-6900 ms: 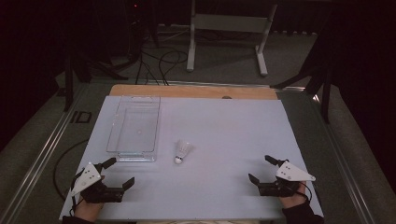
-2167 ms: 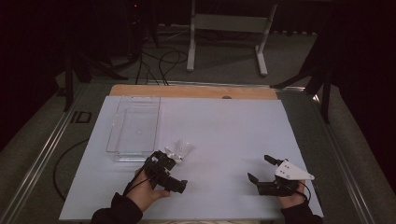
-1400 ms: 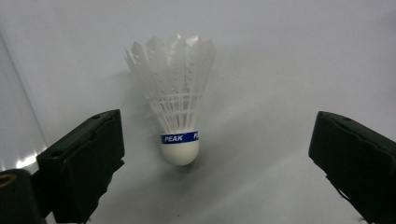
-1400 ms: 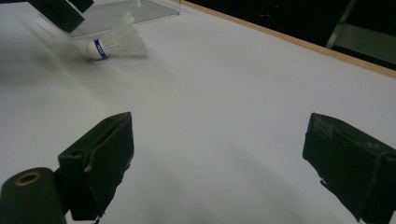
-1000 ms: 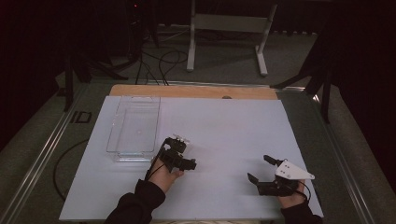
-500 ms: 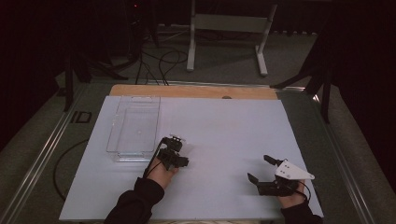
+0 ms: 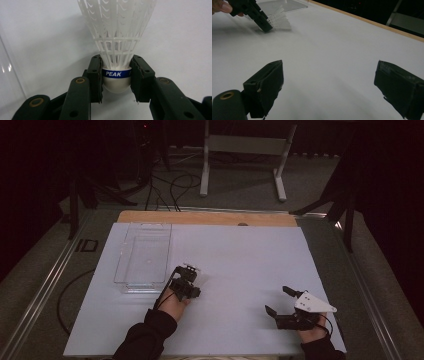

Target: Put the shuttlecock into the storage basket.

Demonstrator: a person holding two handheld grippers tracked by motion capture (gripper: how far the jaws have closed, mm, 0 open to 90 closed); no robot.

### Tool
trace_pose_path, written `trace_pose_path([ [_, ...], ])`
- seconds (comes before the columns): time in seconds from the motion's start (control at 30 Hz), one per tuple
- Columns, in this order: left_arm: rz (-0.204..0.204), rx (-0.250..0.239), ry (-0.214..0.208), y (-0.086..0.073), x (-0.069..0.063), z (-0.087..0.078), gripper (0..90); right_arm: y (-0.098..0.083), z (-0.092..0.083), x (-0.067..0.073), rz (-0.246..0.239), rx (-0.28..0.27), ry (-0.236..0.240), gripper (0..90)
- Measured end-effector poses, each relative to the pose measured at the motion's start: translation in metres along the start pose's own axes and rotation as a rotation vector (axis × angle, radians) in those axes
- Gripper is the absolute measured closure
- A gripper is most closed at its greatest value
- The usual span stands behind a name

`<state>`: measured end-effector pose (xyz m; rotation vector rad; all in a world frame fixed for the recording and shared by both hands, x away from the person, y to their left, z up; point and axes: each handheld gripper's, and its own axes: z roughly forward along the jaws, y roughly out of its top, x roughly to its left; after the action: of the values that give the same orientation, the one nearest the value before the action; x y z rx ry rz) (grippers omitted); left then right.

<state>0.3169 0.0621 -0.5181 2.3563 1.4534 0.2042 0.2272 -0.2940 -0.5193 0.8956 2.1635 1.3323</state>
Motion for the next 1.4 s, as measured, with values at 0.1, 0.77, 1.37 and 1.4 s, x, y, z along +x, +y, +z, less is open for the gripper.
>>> trace_pose_path([
  [0.1, 0.007, 0.002, -0.014, 0.001, 0.001, -0.003, 65.6, 0.0, 0.0, 0.0, 0.002, 0.0, -0.001, 9.0],
  [0.77, 0.123, 0.03, -0.148, 0.0, 0.002, -0.026, 65.7, 0.0, 0.0, 0.0, 0.002, 0.001, -0.002, 9.0],
  [1.37, 0.328, 0.088, -0.253, 0.002, 0.008, -0.058, 65.7, 0.0, 0.0, 0.0, 0.006, 0.0, -0.003, 9.0],
  [1.4, 0.329, 0.089, -0.252, 0.002, 0.009, -0.059, 65.7, 0.0, 0.0, 0.0, 0.005, 0.0, -0.003, 9.0],
])
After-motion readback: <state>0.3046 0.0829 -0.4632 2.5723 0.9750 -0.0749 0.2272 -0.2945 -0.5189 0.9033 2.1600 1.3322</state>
